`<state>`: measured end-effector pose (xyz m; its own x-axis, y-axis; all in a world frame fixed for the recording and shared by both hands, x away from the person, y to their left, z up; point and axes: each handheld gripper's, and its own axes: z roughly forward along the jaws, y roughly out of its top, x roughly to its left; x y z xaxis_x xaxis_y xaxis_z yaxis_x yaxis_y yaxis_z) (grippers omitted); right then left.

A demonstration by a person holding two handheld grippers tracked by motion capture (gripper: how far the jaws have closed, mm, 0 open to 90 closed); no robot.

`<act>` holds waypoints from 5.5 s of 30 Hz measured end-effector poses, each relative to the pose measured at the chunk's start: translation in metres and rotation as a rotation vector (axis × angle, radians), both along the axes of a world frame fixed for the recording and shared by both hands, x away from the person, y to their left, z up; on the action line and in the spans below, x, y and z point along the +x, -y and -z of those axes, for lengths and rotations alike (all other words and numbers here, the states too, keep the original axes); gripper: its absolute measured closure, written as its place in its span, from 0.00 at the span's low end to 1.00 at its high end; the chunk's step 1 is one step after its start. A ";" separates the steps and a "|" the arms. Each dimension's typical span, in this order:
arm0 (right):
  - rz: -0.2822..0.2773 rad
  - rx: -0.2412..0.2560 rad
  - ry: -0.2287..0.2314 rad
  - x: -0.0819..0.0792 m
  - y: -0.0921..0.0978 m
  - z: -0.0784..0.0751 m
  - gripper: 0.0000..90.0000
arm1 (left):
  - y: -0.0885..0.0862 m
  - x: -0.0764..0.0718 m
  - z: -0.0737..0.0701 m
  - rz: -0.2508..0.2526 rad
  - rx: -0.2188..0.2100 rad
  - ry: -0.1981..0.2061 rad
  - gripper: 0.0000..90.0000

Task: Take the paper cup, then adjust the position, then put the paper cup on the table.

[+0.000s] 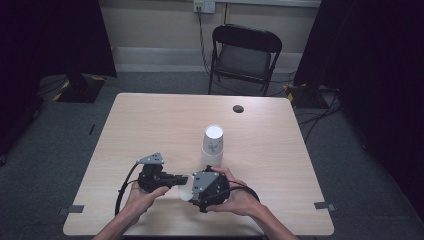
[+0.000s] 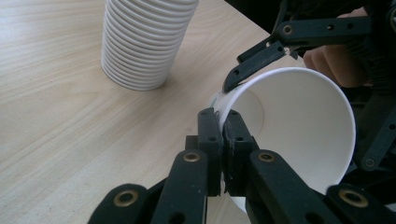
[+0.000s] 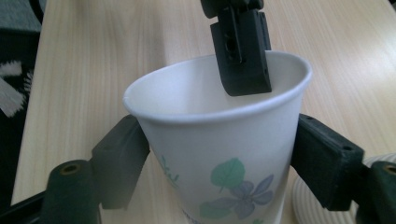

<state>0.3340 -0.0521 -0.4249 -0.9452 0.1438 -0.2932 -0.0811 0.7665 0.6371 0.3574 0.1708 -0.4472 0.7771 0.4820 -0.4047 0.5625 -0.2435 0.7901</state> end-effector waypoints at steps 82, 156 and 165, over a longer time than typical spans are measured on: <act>0.080 0.161 -0.137 0.006 -0.003 0.010 0.32 | 0.000 -0.001 0.000 0.008 0.052 0.041 0.95; 0.716 0.477 -0.130 0.117 0.155 0.005 0.34 | -0.099 0.011 0.054 -0.405 0.434 0.150 0.19; 0.781 0.444 -0.126 0.140 0.165 0.011 0.34 | -0.098 0.011 0.054 -0.404 0.432 0.145 0.17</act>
<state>0.4745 -0.2169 -0.4360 -0.5521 0.8328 0.0413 0.4490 0.2552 0.8563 0.3685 0.2693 -0.5010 0.5309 0.8474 -0.0101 0.5710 -0.3489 0.7431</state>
